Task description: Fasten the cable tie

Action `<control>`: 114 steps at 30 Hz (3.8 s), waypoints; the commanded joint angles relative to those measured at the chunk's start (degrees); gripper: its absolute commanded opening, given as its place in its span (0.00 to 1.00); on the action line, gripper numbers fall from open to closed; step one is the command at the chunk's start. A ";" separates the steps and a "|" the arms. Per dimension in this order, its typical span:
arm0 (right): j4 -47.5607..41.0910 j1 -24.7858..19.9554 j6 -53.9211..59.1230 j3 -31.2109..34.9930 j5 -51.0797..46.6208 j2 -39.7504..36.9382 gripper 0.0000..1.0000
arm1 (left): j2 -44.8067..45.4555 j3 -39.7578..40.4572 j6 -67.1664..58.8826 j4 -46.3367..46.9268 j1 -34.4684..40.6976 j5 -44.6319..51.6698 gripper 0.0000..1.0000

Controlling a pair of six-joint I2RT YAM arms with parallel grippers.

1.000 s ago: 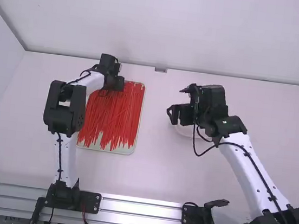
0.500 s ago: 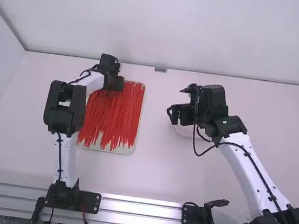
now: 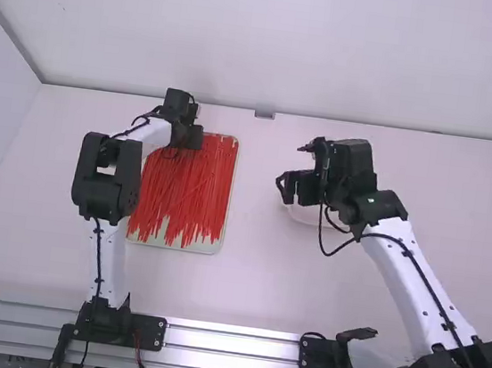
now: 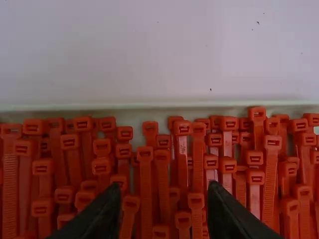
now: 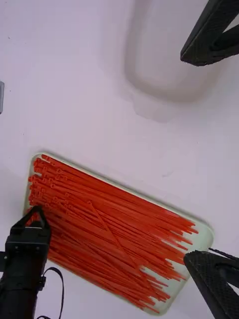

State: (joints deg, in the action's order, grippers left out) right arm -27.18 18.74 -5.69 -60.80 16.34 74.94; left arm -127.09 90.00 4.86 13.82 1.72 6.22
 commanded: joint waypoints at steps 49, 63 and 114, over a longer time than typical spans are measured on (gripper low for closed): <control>1.42 -0.83 -0.13 -1.81 -0.26 -0.02 0.99 | -0.46 -3.50 1.27 -3.39 -2.19 -0.33 0.24; 1.40 -1.14 -0.11 -1.81 -0.24 0.02 0.99 | -0.46 -3.50 0.85 -2.89 -2.23 0.81 0.17; 1.27 -1.05 -0.09 -1.81 -0.26 0.02 0.99 | -0.46 -4.55 -0.44 -1.88 -2.38 1.70 0.11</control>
State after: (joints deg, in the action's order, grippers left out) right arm -25.91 17.93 -5.65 -60.80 16.14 74.94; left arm -127.09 86.24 4.89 11.27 -0.34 7.90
